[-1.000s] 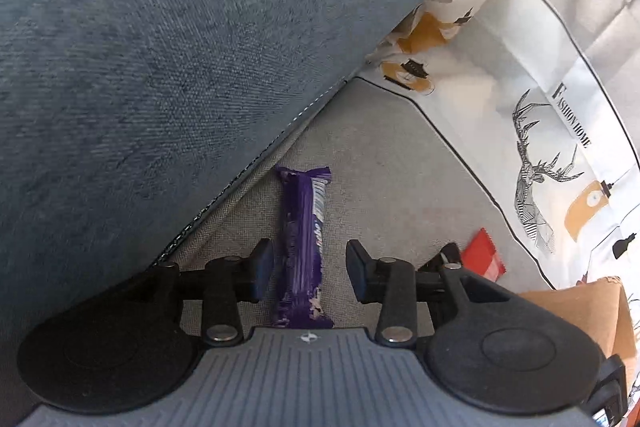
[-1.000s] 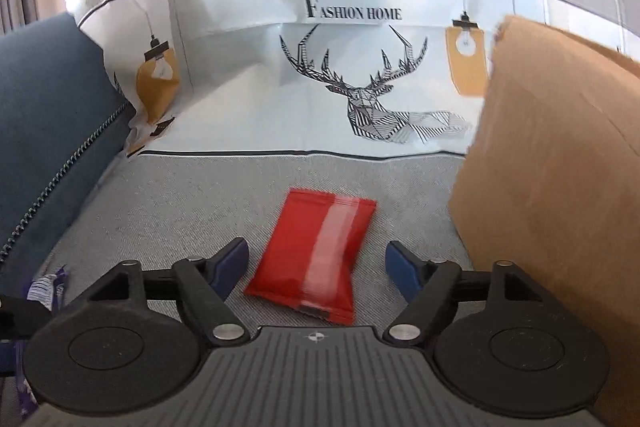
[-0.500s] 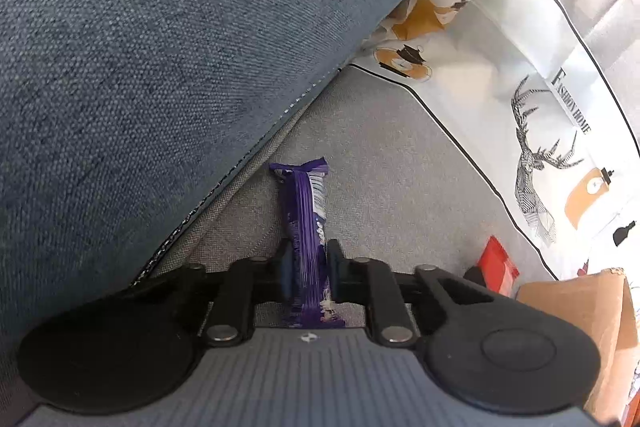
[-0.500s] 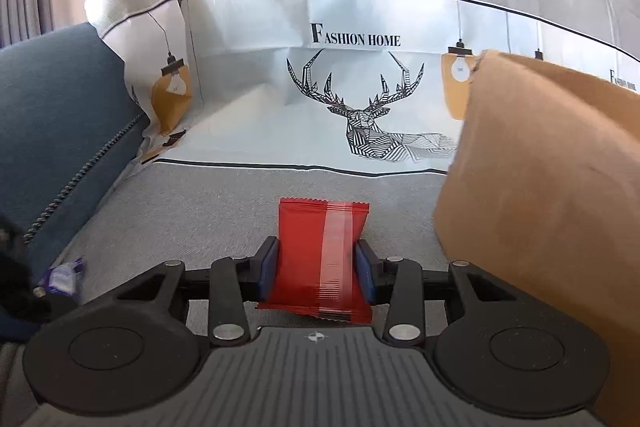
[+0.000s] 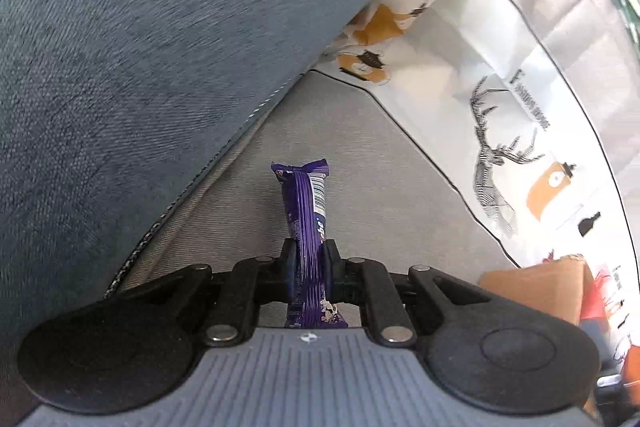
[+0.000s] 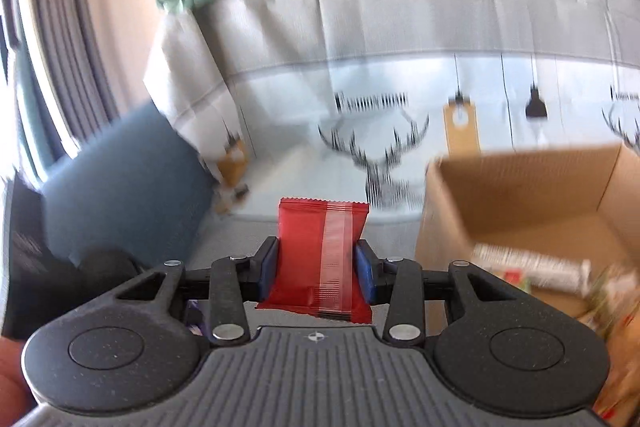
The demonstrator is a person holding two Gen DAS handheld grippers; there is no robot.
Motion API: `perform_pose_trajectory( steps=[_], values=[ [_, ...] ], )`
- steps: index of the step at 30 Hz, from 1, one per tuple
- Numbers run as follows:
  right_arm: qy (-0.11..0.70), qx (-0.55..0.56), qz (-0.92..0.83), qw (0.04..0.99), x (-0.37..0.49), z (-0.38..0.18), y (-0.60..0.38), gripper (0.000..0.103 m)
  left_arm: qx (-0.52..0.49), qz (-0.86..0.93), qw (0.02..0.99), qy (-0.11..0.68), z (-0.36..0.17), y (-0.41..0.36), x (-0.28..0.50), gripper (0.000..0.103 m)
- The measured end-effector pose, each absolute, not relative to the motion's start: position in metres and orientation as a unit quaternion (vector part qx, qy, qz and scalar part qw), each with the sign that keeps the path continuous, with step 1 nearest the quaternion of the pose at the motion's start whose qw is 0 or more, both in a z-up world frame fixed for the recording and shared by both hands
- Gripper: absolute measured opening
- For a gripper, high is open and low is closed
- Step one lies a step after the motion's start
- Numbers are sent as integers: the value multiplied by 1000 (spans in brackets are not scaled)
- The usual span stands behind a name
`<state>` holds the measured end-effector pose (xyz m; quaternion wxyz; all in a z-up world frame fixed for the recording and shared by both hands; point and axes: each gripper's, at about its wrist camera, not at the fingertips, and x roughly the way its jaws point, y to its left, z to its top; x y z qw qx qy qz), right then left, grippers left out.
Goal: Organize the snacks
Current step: 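Lift the red packet and purple bar in both grippers over the box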
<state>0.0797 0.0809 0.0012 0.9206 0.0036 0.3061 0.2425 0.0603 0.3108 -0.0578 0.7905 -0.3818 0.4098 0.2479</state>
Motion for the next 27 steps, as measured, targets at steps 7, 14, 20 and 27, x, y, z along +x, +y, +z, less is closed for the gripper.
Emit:
perform_pose_trajectory(
  steps=[7,14,20,27],
  values=[
    [266,22,262,927,92,44,23,42,-363,230,813,393,-43,296,68,13],
    [272,16,235,933,110,32,-10,42,-336,208,835,382,-22,267,85,13],
    [256,-5,222,941,117,31,-34,42,-313,188,856,365,-2,235,98,13],
    [242,-13,207,948,124,35,-65,42,-265,169,891,329,18,197,107,13]
  ],
)
